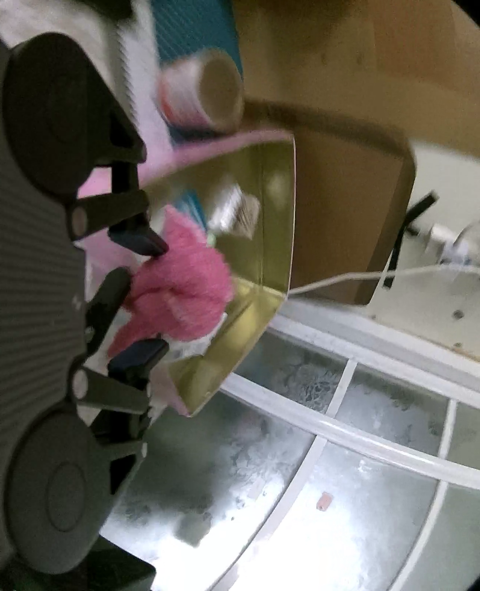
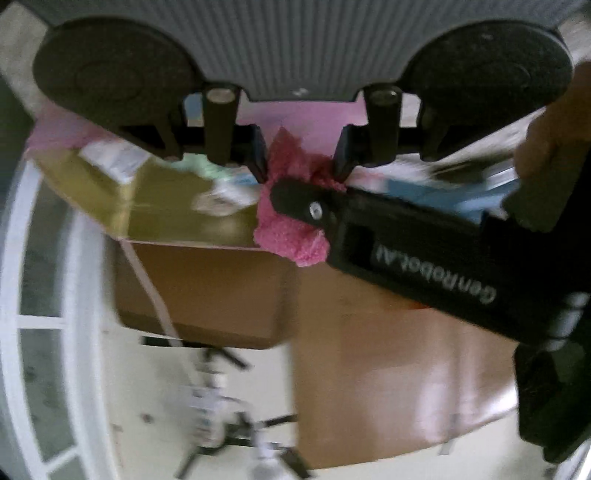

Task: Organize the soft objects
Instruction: 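Place the pink plush toy into the pink tin and release it, then move the right gripper back toward the blue plastic case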

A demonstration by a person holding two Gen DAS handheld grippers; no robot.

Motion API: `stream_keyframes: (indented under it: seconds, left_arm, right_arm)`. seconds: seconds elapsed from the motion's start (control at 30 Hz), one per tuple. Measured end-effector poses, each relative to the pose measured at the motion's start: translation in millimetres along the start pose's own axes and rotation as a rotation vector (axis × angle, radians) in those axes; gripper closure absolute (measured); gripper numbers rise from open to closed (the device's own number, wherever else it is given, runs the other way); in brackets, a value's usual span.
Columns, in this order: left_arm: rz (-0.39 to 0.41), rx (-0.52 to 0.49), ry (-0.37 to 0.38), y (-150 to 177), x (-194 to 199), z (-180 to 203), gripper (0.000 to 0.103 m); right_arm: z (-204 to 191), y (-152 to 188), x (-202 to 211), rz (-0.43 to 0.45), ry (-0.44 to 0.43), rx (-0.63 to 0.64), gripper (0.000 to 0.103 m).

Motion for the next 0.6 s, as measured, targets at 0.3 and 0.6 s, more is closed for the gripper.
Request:
stream_keyframes:
  seconds: [0.3,0.6]
  left_arm:
    - [0.003,0.008,-0.165,-8.8,-65.5,-2.5,0.025]
    - [0.124,-0.026,-0.161,26.4,34.7,-17.8,0.024]
  right_arm:
    - [65.1,18.3,-35.7,-0.063,0.207,-0.05,0.042]
    - [11.1,19.3,30.5,0.031,0.127,-0.117,0.042]
Point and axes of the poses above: each gripper's, at about its wrist camera, not at the fingertips, and x roughly against the way its jaws point, z to its right, y to its underside, the point moved 9 cm from there along -x, roughly the way its jaws point, and after that the axes turned 12 degrees about x, right-handed, at the moved point
